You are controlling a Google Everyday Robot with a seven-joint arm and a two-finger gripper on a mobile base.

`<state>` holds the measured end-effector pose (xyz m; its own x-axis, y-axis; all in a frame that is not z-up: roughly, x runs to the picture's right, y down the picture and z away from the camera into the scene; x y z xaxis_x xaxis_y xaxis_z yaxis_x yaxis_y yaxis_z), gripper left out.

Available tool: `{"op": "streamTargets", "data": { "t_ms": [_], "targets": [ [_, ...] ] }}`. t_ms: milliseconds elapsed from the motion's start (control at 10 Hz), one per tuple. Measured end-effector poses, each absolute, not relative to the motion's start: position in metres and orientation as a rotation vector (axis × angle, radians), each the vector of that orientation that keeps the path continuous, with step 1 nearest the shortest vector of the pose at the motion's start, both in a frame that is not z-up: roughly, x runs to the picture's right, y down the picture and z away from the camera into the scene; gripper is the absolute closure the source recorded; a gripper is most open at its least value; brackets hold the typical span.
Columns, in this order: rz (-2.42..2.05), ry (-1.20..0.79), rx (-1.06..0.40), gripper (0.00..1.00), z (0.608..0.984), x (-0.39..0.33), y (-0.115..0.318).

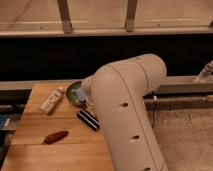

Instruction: Push the eraser across the table

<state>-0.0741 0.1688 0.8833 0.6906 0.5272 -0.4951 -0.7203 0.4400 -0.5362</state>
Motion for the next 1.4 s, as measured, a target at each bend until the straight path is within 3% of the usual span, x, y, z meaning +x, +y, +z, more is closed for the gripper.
{"op": "streamTargets", "data": {
  "t_ms": [600,1000,1200,1400],
  "targets": [
    [0.712,0.152,-0.929,1.0,0.841,-0.127,0.224],
    [0.72,0.14,-0.909,1.0,0.835,-0.125,0.22],
    [0.78,0.133,-0.807,1.0,0.824,-0.106,0.199],
    [0.79,0.129,-0.787,0.89,0.821,-0.104,0.194]
  ]
}}
